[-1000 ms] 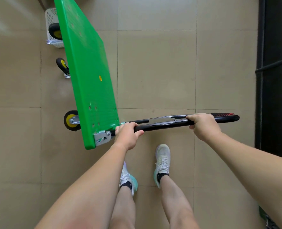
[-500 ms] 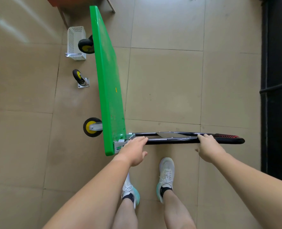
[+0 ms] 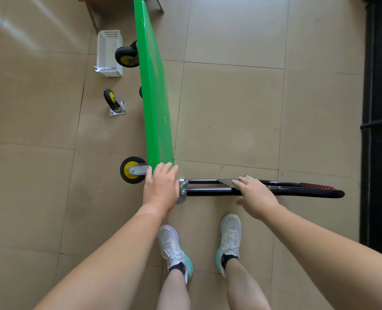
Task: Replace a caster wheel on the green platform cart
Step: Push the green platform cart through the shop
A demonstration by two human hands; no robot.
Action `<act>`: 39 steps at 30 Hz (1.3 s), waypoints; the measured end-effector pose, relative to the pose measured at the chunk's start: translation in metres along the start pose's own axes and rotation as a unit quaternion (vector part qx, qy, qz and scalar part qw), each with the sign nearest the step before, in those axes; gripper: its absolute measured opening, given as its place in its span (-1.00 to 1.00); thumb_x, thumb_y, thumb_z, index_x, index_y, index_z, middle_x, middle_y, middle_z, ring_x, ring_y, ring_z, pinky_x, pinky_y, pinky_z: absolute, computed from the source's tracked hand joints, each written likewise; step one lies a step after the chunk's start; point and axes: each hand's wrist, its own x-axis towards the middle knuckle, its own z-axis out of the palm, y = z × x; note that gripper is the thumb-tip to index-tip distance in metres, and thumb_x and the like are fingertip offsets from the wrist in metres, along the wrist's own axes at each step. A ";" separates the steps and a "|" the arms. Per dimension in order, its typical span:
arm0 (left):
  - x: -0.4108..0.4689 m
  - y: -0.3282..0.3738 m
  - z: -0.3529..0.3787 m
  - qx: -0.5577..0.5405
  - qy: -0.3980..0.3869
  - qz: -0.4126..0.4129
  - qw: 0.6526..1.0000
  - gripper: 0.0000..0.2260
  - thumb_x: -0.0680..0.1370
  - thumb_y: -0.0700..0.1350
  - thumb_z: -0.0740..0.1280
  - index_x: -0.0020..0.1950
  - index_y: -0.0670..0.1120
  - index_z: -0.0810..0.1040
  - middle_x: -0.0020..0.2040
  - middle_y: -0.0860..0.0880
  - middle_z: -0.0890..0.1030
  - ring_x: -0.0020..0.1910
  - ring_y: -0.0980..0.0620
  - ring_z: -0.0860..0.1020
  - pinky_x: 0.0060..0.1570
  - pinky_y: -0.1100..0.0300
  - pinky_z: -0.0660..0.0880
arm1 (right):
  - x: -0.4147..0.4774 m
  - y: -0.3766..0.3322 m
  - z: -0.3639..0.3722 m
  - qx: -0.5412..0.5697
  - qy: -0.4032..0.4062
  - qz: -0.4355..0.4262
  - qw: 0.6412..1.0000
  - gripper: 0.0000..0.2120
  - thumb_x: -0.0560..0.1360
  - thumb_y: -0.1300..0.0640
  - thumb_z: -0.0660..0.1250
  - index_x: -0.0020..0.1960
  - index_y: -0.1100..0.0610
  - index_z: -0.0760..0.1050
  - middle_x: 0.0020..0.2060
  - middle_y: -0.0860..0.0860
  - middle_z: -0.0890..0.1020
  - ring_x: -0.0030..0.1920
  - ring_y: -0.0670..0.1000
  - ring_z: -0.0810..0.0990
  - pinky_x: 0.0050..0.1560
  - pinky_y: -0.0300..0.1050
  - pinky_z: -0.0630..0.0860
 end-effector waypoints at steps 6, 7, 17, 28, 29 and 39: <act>0.015 -0.024 0.005 -0.020 0.058 -0.076 0.995 -0.47 0.42 -0.12 0.60 0.36 -0.17 0.59 0.35 -0.21 0.56 0.33 -0.26 0.52 0.34 -0.20 0.44 | 0.009 0.001 0.011 -0.054 -0.014 0.033 0.998 -0.45 0.58 0.33 0.21 0.51 0.00 0.28 0.41 -0.01 0.47 0.38 0.09 0.45 0.38 -0.02 0.31; 0.016 -0.025 0.006 -0.041 0.066 -0.085 0.993 -0.44 0.42 -0.14 0.60 0.39 -0.17 0.57 0.36 -0.21 0.54 0.32 -0.27 0.52 0.29 -0.18 0.47 | 0.010 0.003 0.011 -0.056 -0.018 0.034 0.998 -0.46 0.57 0.35 0.18 0.49 0.01 0.31 0.38 -0.01 0.50 0.34 0.09 0.48 0.32 -0.04 0.37; 0.028 -0.040 -0.004 -0.284 0.041 -0.180 0.941 -0.22 0.61 -0.19 0.38 0.70 0.03 -0.01 0.44 -0.10 0.42 0.09 -0.01 0.44 -0.02 0.14 0.39 | 0.028 0.005 0.002 -0.078 -0.040 0.013 0.996 -0.47 0.51 0.39 0.13 0.43 0.08 0.37 0.24 -0.03 0.57 0.19 0.07 0.57 0.01 -0.08 0.51; 0.075 -0.086 -0.029 -0.287 0.074 -0.176 0.939 -0.22 0.60 -0.15 0.45 0.69 -0.03 0.07 0.34 -0.17 0.43 0.22 -0.13 0.46 0.03 0.20 0.30 | 0.077 -0.026 -0.042 -0.050 0.026 0.027 0.998 -0.58 0.50 0.38 0.16 0.29 0.07 0.47 0.04 0.03 0.62 0.04 0.14 0.58 -0.10 -0.02 0.52; 0.082 -0.091 -0.033 -0.280 0.074 -0.176 0.941 -0.22 0.60 -0.15 0.44 0.70 -0.03 0.06 0.33 -0.17 0.42 0.21 -0.14 0.46 0.04 0.16 0.32 | 0.083 -0.029 -0.047 -0.044 0.027 0.023 0.998 -0.57 0.50 0.39 0.16 0.29 0.07 0.47 0.04 0.04 0.62 0.04 0.15 0.58 -0.08 0.00 0.54; 0.092 -0.095 -0.041 -0.275 0.081 -0.180 0.941 -0.25 0.63 -0.20 0.39 0.70 -0.07 0.03 0.44 -0.14 0.36 0.26 -0.14 0.49 0.18 0.04 0.46 | 0.097 -0.043 -0.054 -0.020 0.019 0.027 0.999 -0.51 0.49 0.41 0.18 0.31 0.02 0.46 0.03 0.03 0.60 0.02 0.14 0.57 -0.12 0.00 0.55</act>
